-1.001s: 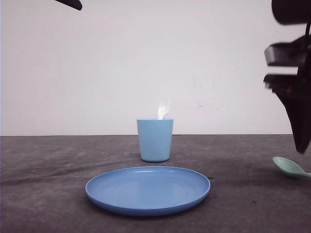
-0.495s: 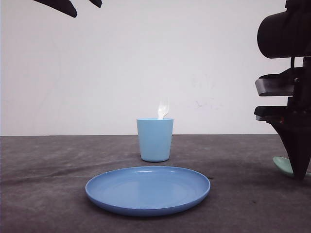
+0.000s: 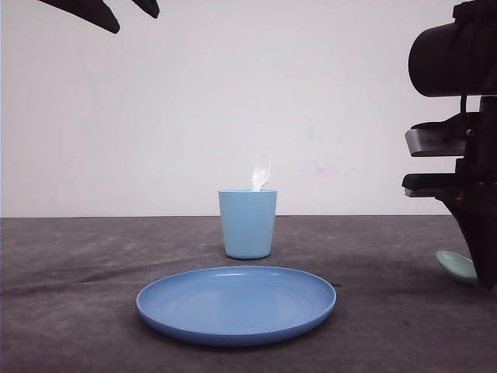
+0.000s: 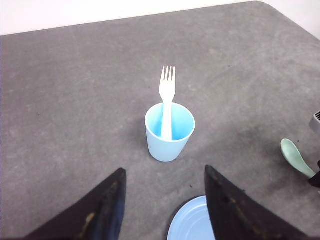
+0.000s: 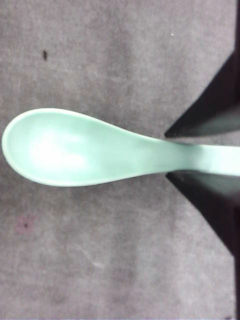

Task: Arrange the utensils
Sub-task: 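Lower the right gripper onto the green spoon and grasp its handle, then lift the green spoon with the right gripper and move it over the cup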

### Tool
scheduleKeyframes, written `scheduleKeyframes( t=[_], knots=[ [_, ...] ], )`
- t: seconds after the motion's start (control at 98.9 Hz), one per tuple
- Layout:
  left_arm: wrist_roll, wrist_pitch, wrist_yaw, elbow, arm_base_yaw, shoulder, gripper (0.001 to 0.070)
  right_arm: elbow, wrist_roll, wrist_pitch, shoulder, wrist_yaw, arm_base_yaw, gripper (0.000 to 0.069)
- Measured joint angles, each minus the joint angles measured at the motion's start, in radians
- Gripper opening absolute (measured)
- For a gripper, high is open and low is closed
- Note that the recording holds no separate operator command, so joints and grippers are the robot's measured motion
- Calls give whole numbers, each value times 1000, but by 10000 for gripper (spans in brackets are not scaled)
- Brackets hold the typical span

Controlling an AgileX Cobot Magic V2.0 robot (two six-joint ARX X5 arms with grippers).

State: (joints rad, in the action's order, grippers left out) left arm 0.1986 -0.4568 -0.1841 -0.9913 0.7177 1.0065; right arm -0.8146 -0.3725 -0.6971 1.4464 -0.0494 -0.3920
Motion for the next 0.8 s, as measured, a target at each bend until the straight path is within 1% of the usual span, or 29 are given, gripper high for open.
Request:
scheduleKeyframes(
  t=[0.111,0.273,0.606,0.697,0.799],
  knots=[
    [0,-4,0,0,0,0,297,0,-1,-2,0,0,0,84],
    [0,-4,0,0,0,0,297,-1,-3,-2,0,-1,0,67],
    [0,-8,0,0,0,0,297,-6,3,2,-16,-7,0,62],
    [0,-8,0,0,0,0,297,-44,19,-3,-54,-6,0,62],
    [0,-8,0,0,0,0,297,-123,47,8,-126,-8,-15,62]
  ],
)
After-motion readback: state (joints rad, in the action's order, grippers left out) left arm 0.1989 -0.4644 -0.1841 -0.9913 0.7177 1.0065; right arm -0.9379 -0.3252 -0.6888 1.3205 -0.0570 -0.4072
